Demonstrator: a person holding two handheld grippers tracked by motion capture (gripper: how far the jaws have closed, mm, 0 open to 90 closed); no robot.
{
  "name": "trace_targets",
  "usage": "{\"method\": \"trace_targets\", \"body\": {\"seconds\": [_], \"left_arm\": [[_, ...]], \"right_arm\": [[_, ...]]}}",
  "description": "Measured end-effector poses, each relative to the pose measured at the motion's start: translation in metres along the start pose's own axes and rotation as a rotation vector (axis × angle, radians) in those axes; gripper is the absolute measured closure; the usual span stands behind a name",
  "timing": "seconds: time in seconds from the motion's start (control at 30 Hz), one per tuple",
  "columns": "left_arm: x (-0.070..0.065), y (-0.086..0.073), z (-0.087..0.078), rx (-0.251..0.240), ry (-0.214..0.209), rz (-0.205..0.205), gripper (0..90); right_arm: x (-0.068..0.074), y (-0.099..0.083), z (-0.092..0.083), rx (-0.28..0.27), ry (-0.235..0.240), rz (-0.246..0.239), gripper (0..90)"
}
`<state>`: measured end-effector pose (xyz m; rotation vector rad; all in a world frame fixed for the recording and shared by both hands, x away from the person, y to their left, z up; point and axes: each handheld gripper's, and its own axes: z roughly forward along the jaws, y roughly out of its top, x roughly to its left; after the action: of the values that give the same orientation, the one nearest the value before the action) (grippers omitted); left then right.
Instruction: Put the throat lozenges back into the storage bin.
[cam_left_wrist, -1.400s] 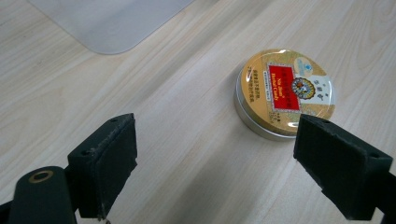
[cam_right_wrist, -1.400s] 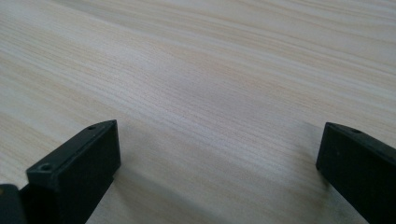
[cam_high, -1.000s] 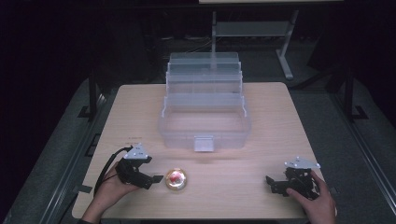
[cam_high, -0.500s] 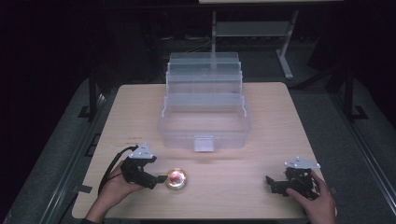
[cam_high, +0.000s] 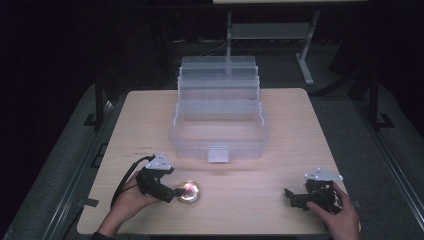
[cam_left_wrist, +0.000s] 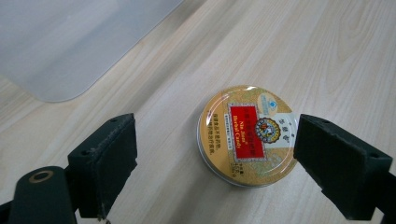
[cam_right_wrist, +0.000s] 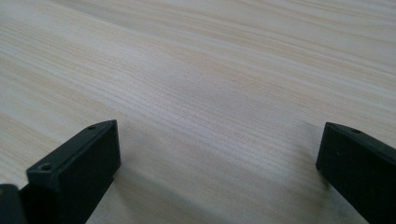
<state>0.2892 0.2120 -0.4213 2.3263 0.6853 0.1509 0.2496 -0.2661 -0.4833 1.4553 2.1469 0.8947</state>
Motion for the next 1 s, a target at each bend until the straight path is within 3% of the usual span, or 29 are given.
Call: {"method": "trace_targets", "body": {"seconds": [1.0], "left_arm": [[-0.013,0.013,0.022,0.047,-0.036,0.063,12.9]], "right_arm": [[0.0,0.0,0.0,0.0,0.0,0.0,0.0]]}}
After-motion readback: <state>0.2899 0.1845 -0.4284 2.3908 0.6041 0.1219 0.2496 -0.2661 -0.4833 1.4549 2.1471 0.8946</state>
